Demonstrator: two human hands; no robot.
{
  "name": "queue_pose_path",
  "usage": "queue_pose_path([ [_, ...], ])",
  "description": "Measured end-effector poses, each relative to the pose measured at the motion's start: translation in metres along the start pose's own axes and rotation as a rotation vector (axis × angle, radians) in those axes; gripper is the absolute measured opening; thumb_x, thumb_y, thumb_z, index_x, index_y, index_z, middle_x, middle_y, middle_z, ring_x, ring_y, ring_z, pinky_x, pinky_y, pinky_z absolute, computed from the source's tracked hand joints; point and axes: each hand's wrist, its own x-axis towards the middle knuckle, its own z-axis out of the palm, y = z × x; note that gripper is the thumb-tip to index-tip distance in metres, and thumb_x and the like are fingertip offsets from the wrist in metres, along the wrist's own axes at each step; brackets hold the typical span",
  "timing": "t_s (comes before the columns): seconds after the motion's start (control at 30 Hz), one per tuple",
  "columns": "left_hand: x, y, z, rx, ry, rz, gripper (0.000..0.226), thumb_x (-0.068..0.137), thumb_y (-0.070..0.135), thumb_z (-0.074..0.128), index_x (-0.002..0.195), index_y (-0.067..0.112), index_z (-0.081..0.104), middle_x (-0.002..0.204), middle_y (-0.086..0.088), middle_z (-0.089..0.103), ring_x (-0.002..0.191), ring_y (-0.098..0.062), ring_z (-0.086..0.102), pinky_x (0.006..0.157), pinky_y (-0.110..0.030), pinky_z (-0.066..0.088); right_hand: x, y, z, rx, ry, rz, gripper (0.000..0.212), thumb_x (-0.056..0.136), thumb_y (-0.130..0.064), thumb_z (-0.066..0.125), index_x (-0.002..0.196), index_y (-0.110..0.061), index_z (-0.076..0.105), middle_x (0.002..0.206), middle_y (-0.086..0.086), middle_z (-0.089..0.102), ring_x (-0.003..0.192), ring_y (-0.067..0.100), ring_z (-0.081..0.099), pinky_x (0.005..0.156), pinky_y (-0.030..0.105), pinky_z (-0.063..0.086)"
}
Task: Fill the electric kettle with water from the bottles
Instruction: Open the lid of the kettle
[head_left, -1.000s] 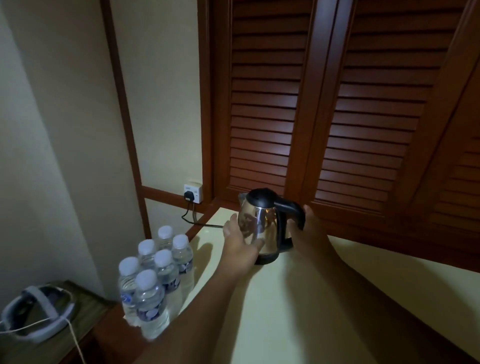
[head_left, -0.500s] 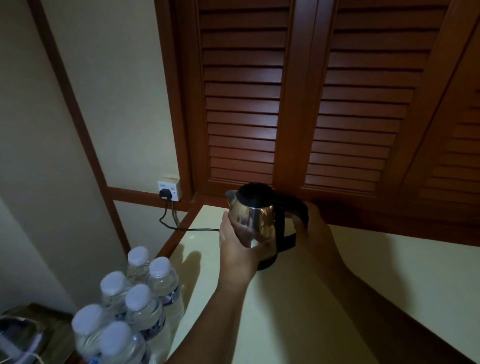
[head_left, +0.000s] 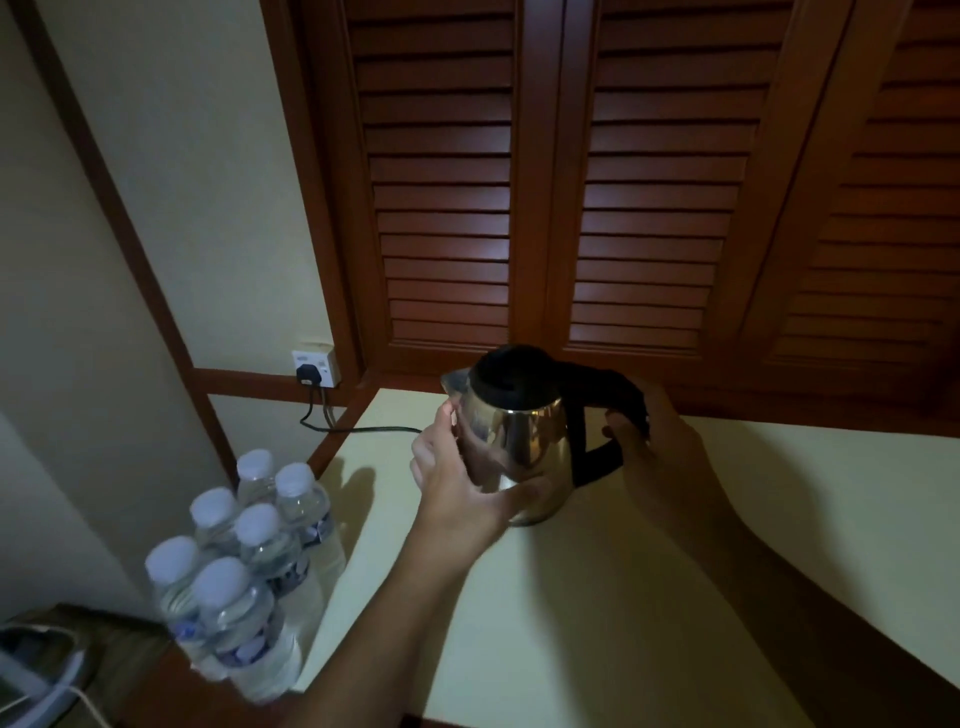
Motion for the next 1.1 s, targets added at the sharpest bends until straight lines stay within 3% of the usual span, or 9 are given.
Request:
queue_pose_path([
  [0.17,-0.059,0.005,0.009,0.044,-0.044,-0.053,0.143,0.061,0.052,0.099,0.164,0.042,0.001,0.153,0.017,0.015,0.154,-0.018,0.015,0.116,-0.030,0.023,-0.049,0.015,-0.022,-0.015,-0.054,0.037,0.038,0.104,-0.021,0.053,0.138,-0.034,0.046,0.118,-0.004,0.066,0.107,0.016,0.066,0.092,0.033,0.049],
  [0.27,-0.090,0.005,0.014,0.044,-0.052,-0.078,0.138,0.065,0.044,0.100,0.165,0.036,0.004,0.163,0.012,0.014,0.155,-0.017,0.018,0.113,-0.025,0.025,-0.072,0.024,-0.027,-0.003,-0.097,0.067,0.035,0.104,-0.022,0.052,0.137,-0.032,0.046,0.114,-0.001,0.067,0.105,0.020,0.067,0.092,0.034,0.051],
  [0.4,-0.111,0.002,0.015,-0.034,-0.100,-0.101,0.131,0.066,0.031,0.101,0.161,0.039,0.012,0.157,0.014,0.033,0.149,-0.011,0.034,0.103,-0.010,0.036,-0.093,0.024,-0.034,0.000,-0.136,0.057,0.038,0.104,-0.022,0.052,0.140,-0.034,0.045,0.117,-0.004,0.066,0.109,0.016,0.064,0.092,0.031,0.046],
  [0.57,-0.111,0.000,0.011,0.002,-0.138,-0.086,0.132,0.062,0.041,0.102,0.162,0.044,0.014,0.165,0.011,0.034,0.150,-0.013,0.036,0.099,-0.011,0.042,-0.103,0.017,-0.044,-0.010,-0.191,0.063,0.041,0.107,-0.032,0.044,0.148,-0.037,0.040,0.129,-0.007,0.062,0.117,0.015,0.060,0.097,0.029,0.043],
  [0.67,-0.113,-0.003,0.014,0.022,-0.136,-0.067,0.120,0.066,0.043,0.100,0.157,0.046,0.023,0.156,0.015,0.045,0.144,-0.010,0.047,0.114,-0.029,0.048,-0.094,-0.011,-0.044,-0.097,-0.101,-0.003,0.046,0.105,-0.048,0.040,0.145,-0.028,0.051,0.130,-0.003,0.065,0.120,0.020,0.061,0.094,0.028,0.042],
  [0.77,-0.122,-0.009,0.018,0.025,-0.148,-0.045,0.101,0.079,0.037,0.092,0.156,0.043,0.027,0.148,0.018,0.053,0.137,-0.005,0.055,0.115,-0.041,0.051,-0.078,-0.052,-0.033,-0.324,-0.063,-0.160,0.059,0.097,-0.065,0.045,0.141,-0.026,0.055,0.136,-0.004,0.064,0.121,0.019,0.061,0.098,0.034,0.048],
  [0.87,-0.130,-0.014,0.019,0.033,-0.140,-0.053,0.100,0.084,0.040,0.087,0.159,0.047,0.021,0.151,0.022,0.051,0.139,-0.002,0.053,0.118,-0.040,0.048,-0.062,-0.084,-0.012,-0.608,-0.080,-0.275,0.063,0.092,-0.071,0.045,0.119,-0.019,0.068,0.111,0.002,0.072,0.101,0.025,0.064,0.079,0.033,0.051],
  [0.93,-0.131,-0.016,0.018,0.052,-0.134,-0.071,0.107,0.082,0.049,0.086,0.161,0.050,0.015,0.156,0.021,0.048,0.142,-0.005,0.051,0.119,-0.039,0.046,-0.055,-0.098,-0.001,-0.713,-0.093,-0.291,0.057,0.092,-0.067,0.047,0.106,-0.015,0.067,0.095,0.004,0.069,0.092,0.026,0.062,0.067,0.032,0.045],
  [1.1,-0.130,-0.020,0.017,0.090,-0.131,-0.065,0.098,0.084,0.048,0.085,0.156,0.049,0.020,0.151,0.026,0.048,0.136,-0.001,0.051,0.113,-0.023,0.044,-0.042,-0.106,0.010,-0.724,-0.176,-0.178,0.027,0.093,-0.037,0.057,0.097,-0.012,0.064,0.088,0.005,0.061,0.095,0.027,0.059,0.070,0.033,0.048],
])
